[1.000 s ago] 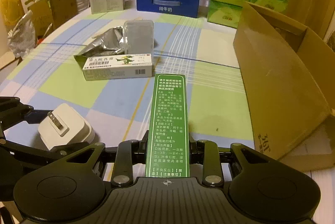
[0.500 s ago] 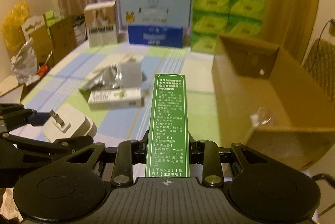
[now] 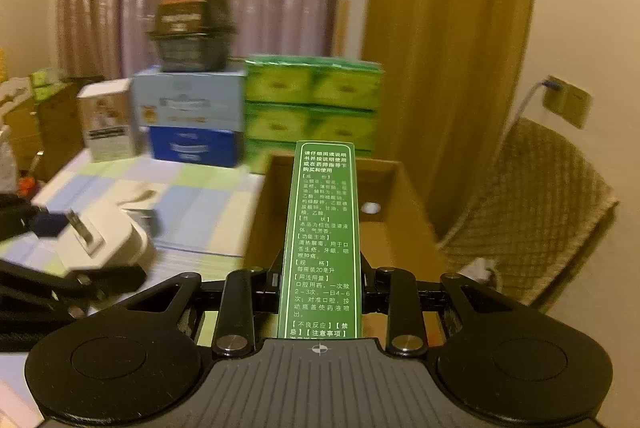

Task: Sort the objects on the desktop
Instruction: 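Carry both items into the cardboard box and open the left tool to drop the plug adapter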

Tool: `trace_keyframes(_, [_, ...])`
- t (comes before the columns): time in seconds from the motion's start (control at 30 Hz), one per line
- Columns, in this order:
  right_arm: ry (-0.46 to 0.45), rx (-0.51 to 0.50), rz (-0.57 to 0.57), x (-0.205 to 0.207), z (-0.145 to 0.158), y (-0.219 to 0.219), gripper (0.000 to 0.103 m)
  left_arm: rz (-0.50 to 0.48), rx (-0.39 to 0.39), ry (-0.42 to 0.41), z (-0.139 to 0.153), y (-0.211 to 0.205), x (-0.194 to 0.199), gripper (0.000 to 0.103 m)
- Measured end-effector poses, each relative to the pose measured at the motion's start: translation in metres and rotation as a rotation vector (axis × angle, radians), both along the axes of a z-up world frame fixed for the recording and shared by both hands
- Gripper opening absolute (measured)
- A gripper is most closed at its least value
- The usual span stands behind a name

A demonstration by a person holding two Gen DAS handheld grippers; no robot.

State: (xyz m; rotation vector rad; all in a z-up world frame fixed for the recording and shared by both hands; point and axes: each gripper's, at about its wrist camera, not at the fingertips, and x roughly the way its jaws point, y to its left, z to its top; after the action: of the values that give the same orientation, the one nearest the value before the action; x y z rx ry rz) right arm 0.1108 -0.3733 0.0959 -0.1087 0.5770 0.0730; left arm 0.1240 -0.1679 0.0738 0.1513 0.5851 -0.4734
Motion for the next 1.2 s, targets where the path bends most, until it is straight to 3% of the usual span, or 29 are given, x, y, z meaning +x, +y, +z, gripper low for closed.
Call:
trace_keyframes(0.23, [0.058, 0.034, -0.038, 0.045, -0.018, -0.058, 0.028, -0.09, 0.011, -0.002, 0.01, -0.072, 0.042, 0.06])
trace_keyframes(0.57, [0.134, 0.017, -0.028, 0.095, -0.052, -0.083, 0.028, -0.145, 0.023, 0.074, -0.028, -0.132, 0.118, 0.06])
trace_keyframes(0.87, [0.169, 0.005, -0.026, 0.106, -0.07, -0.083, 0.028, -0.162, 0.02, 0.128, -0.058, -0.144, 0.144, 0.06])
trace_keyframes(1.2, [0.179, -0.002, -0.011, 0.108, -0.075, -0.07, 0.028, -0.092, -0.043, 0.083, -0.042, -0.103, 0.134, 0.069])
